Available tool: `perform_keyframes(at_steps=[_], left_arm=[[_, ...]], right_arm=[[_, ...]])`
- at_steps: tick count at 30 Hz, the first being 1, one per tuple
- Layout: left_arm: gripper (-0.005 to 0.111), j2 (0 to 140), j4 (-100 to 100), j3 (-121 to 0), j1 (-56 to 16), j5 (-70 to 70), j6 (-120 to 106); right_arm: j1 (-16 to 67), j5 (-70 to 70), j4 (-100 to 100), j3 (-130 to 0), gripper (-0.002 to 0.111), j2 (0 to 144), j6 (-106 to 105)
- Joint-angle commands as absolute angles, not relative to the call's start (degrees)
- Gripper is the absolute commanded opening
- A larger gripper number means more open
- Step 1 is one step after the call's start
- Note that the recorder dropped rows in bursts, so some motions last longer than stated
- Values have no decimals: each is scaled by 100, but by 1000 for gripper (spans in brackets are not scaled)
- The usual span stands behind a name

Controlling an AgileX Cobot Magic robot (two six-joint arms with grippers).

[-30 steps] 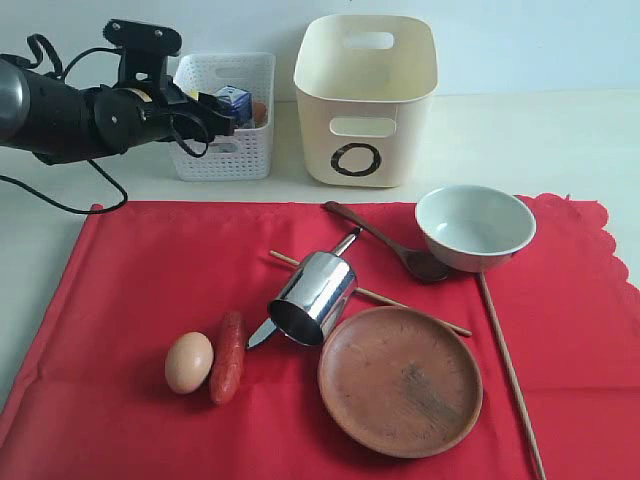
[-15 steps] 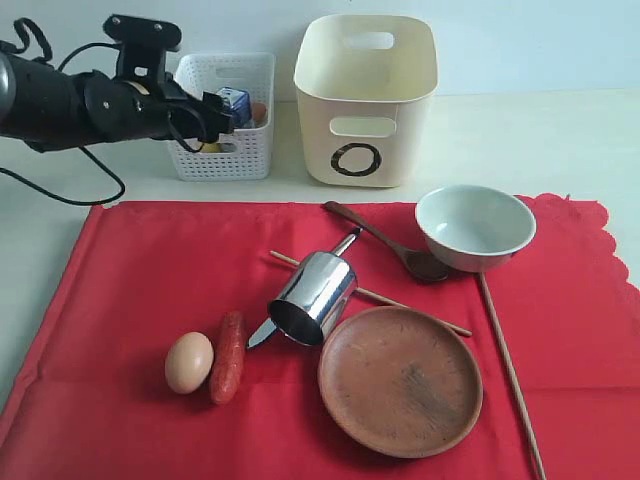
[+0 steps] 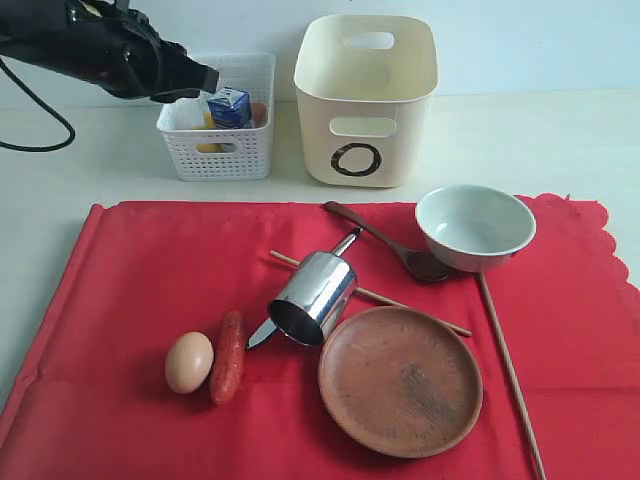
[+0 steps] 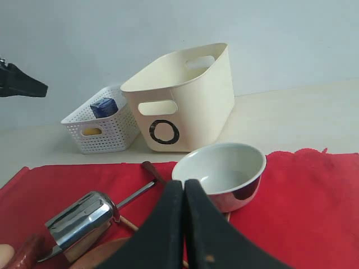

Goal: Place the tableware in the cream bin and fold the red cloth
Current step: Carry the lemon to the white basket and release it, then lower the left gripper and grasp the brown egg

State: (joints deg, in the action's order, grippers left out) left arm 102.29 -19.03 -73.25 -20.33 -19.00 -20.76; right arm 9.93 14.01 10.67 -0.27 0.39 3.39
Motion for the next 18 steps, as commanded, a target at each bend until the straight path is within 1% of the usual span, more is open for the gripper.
perform_keyframes(at_steps=[1,3,4,8,13,18], left_arm=[[0,9899,-2112,-7351,-2067,-3145,-2084],[0,9864,-2334,-7284,-2090,-3785,-2154],[0,9804,-2487,-7159,-2123,-3846,-2273],[0,9519,-3438,-6177,-2535,-3574,-3133],[0,9454,-3496,-5223,-2996,-3585,-3277],[0,9454,-3475,-4624,-3032,-3626,-3589]], right_arm=[[992,1362,1059,0,0,0,304],[992,1362,1059,0,0,0,304],[992,1362,1059,0,0,0,304],[992,1362,1059,0,0,0,304],[992,1362,1059,0,0,0,304],[992,1362,1059,0,0,0,304]])
